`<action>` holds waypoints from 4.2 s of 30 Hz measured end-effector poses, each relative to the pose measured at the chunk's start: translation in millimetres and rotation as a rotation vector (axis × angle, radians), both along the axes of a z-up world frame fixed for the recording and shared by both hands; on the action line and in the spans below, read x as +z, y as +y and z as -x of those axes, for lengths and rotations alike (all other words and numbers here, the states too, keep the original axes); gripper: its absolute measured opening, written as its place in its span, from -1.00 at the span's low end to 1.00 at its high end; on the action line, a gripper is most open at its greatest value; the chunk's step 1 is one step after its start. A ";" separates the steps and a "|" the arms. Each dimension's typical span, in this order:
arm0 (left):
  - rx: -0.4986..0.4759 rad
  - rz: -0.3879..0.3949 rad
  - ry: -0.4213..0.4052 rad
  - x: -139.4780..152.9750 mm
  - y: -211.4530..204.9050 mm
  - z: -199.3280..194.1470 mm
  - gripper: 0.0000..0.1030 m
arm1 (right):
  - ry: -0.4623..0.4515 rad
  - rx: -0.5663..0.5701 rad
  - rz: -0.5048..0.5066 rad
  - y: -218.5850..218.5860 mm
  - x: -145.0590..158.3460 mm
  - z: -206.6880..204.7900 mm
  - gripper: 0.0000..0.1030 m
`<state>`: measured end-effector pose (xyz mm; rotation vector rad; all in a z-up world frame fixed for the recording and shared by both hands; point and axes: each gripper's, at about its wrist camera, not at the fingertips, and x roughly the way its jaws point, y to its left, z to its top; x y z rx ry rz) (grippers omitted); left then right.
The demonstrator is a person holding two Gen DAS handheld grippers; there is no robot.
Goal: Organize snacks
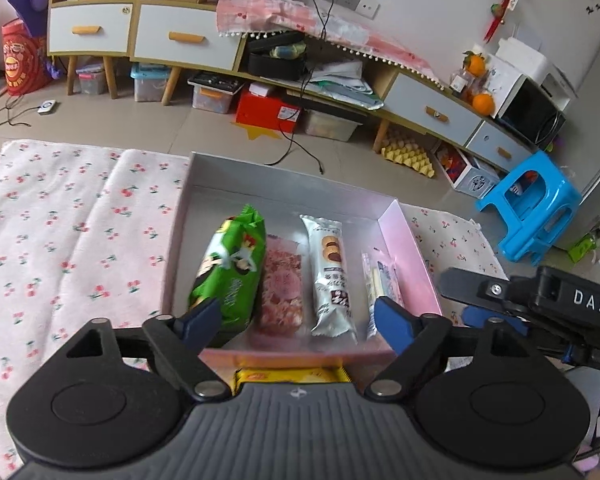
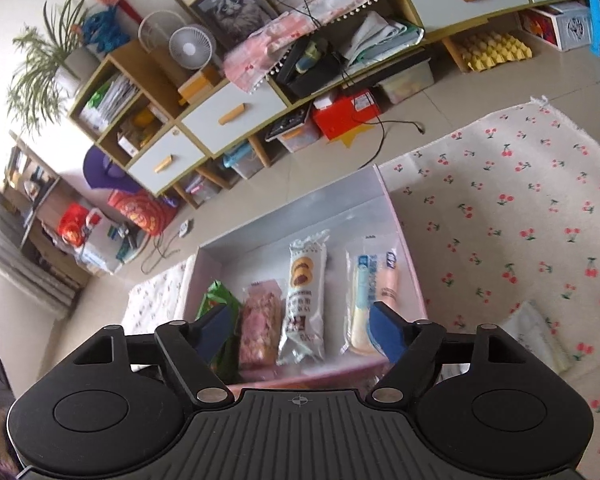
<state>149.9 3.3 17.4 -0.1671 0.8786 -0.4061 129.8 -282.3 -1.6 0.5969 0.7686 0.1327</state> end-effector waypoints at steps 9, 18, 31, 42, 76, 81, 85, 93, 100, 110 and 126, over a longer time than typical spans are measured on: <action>0.013 -0.073 -0.015 7.2 18.1 21.8 0.93 | 0.066 0.029 0.121 4.6 1.1 26.7 0.61; 0.019 -0.139 -0.013 -14.3 43.9 35.2 0.98 | 0.120 0.051 0.123 6.3 -1.5 56.0 0.68; -0.086 -0.179 -0.063 -40.2 74.7 43.0 0.98 | 0.167 0.049 0.329 -9.0 -25.0 68.6 0.68; -0.270 -0.160 -0.103 -53.5 53.6 39.0 0.83 | 0.194 0.058 0.372 -24.3 -34.1 60.4 0.68; -0.316 -0.325 0.032 -59.5 48.4 43.8 0.14 | 0.086 0.351 0.448 -14.0 -69.0 52.0 0.69; -0.357 -0.309 0.074 -59.1 52.0 52.1 0.17 | 0.112 0.519 0.358 2.2 -61.9 63.4 0.69; -0.392 -0.313 0.079 -57.8 52.7 60.5 0.23 | 0.116 0.599 0.416 11.2 -56.6 72.1 0.69; -0.409 -0.310 0.072 -55.1 51.1 64.7 0.38 | 0.084 0.507 0.568 9.9 -62.4 57.0 0.69; -0.436 -0.329 0.100 -57.0 53.6 67.5 0.40 | 0.043 0.490 0.672 23.9 -71.5 40.5 0.69; -0.480 -0.383 0.137 -63.4 52.5 73.5 0.46 | 0.069 0.612 0.613 38.1 -71.5 53.7 0.73; -0.454 -0.396 0.074 -58.1 46.3 69.2 0.52 | 0.030 0.568 0.710 32.4 -69.4 44.3 0.75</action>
